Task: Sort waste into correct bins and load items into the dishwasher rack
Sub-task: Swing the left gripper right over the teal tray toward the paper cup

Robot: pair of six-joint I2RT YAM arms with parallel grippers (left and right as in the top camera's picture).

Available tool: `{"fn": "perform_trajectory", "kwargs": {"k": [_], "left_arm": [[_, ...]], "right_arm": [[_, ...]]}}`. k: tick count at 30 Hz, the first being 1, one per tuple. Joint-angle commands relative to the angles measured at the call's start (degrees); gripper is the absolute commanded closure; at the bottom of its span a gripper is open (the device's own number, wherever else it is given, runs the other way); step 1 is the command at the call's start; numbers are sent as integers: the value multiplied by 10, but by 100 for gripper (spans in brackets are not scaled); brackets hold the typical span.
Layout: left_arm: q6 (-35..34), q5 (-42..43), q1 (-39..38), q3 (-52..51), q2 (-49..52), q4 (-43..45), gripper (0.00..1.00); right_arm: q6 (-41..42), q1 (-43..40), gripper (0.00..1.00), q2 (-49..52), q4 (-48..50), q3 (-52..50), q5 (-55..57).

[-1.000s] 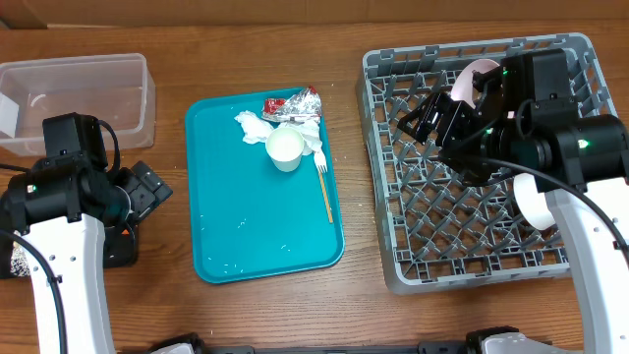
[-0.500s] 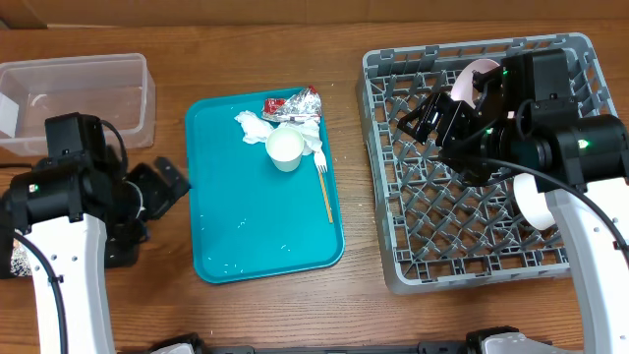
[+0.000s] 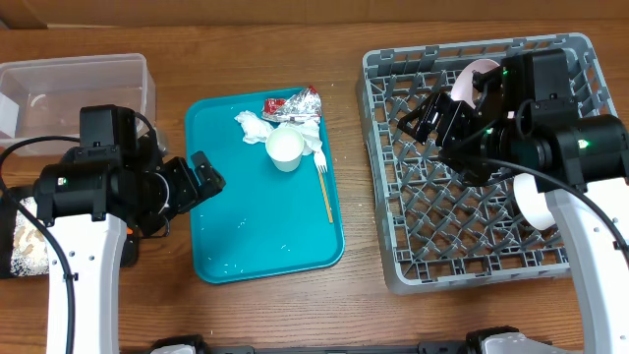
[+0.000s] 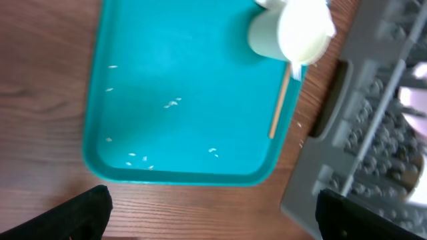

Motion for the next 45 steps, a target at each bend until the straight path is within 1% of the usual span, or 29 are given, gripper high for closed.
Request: {"fn": "perform_trajectory", "kwargs": {"k": [1, 7, 10, 13, 22, 24, 26, 31, 35, 41, 45], "left_arm": [[64, 56, -30, 2, 1, 3, 0], [63, 20, -111, -1, 15, 6, 0], [35, -13, -144, -1, 36, 12, 0], [11, -20, -161, -1, 61, 26, 0], [1, -22, -165, -1, 127, 33, 0], [1, -22, -165, -1, 137, 49, 0], [0, -20, -164, -1, 143, 87, 2], [-90, -22, -160, -1, 146, 176, 4], [-148, -40, -162, -1, 150, 218, 5], [-188, -90, -162, 0, 176, 246, 6], [-191, -92, -162, 0, 221, 266, 6]], "right_arm": [[-4, 1, 0, 0, 2, 7, -4], [-4, 1, 0, 0, 2, 7, -4], [-4, 1, 0, 0, 2, 7, -4], [-4, 1, 0, 0, 2, 7, -4], [-4, 1, 0, 0, 2, 7, -4], [-4, 1, 0, 0, 2, 7, -4], [-4, 1, 0, 0, 2, 7, -4], [-4, 1, 0, 0, 2, 7, -4], [-4, 1, 0, 0, 2, 7, -4], [-4, 1, 0, 0, 2, 7, -4], [-4, 1, 0, 0, 2, 7, -4]]}}
